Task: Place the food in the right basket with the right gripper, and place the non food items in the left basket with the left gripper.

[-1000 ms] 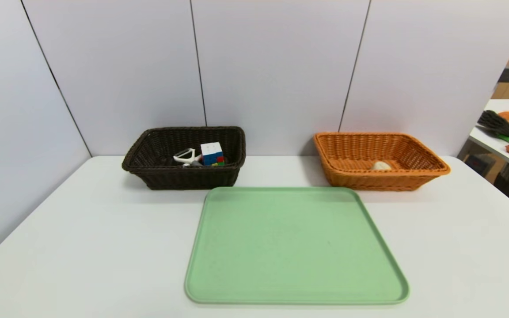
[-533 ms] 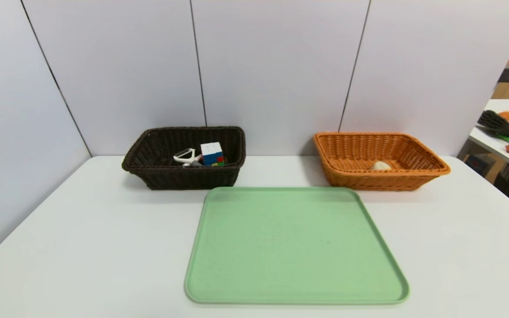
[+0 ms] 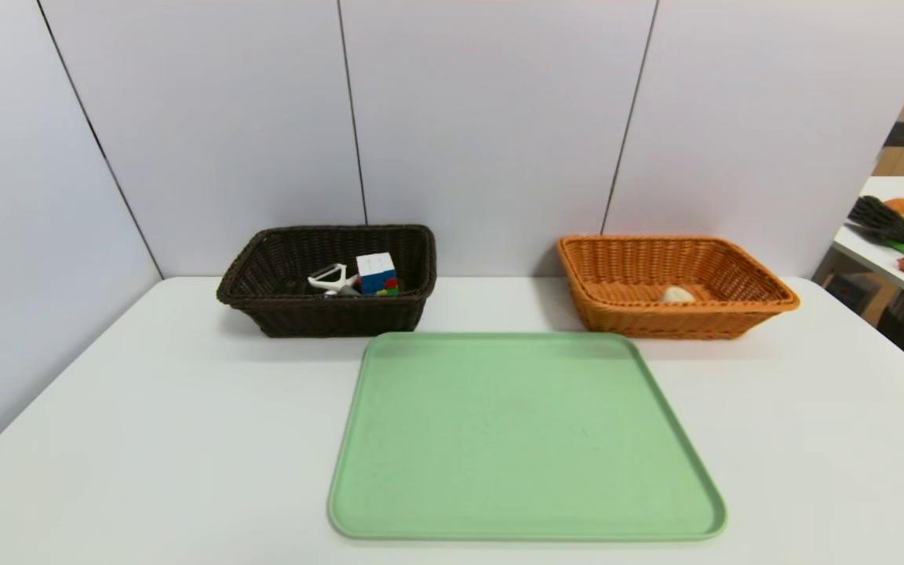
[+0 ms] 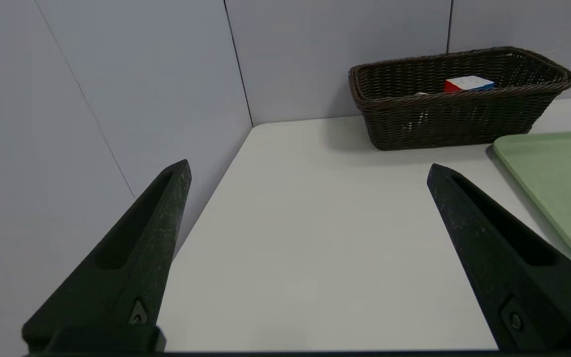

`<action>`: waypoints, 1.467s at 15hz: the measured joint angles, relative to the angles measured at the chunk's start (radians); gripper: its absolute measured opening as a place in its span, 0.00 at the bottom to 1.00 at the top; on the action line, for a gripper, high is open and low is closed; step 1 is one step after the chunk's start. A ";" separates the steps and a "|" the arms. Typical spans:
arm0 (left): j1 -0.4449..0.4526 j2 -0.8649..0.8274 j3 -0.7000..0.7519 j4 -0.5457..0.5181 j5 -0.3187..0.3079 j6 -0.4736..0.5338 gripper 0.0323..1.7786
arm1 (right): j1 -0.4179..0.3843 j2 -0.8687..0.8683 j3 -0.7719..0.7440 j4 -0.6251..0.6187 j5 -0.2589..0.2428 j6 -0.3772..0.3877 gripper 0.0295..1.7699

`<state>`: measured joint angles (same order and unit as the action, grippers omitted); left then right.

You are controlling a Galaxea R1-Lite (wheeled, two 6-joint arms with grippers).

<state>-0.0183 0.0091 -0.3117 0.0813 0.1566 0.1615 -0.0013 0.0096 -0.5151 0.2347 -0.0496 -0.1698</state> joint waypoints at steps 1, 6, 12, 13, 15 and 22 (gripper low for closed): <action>0.000 -0.005 0.032 -0.037 -0.002 0.003 0.95 | 0.000 -0.005 0.061 -0.087 0.004 -0.016 0.97; 0.000 -0.010 0.257 -0.285 -0.015 0.036 0.95 | 0.000 -0.011 0.406 -0.551 0.048 -0.050 0.97; 0.000 -0.011 0.311 -0.149 -0.189 0.035 0.95 | 0.000 -0.011 0.514 -0.498 0.059 -0.044 0.97; 0.000 -0.011 0.312 -0.097 -0.197 0.033 0.95 | 0.000 -0.011 0.514 -0.452 0.064 -0.043 0.97; 0.000 -0.011 0.312 -0.074 -0.210 0.018 0.95 | 0.000 -0.011 0.515 -0.364 0.087 -0.039 0.97; 0.000 -0.010 0.312 -0.072 -0.196 -0.093 0.95 | 0.000 -0.011 0.515 -0.231 0.087 0.040 0.97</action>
<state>-0.0183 -0.0013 0.0000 0.0089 -0.0398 0.0683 -0.0017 -0.0013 0.0000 0.0032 0.0370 -0.1294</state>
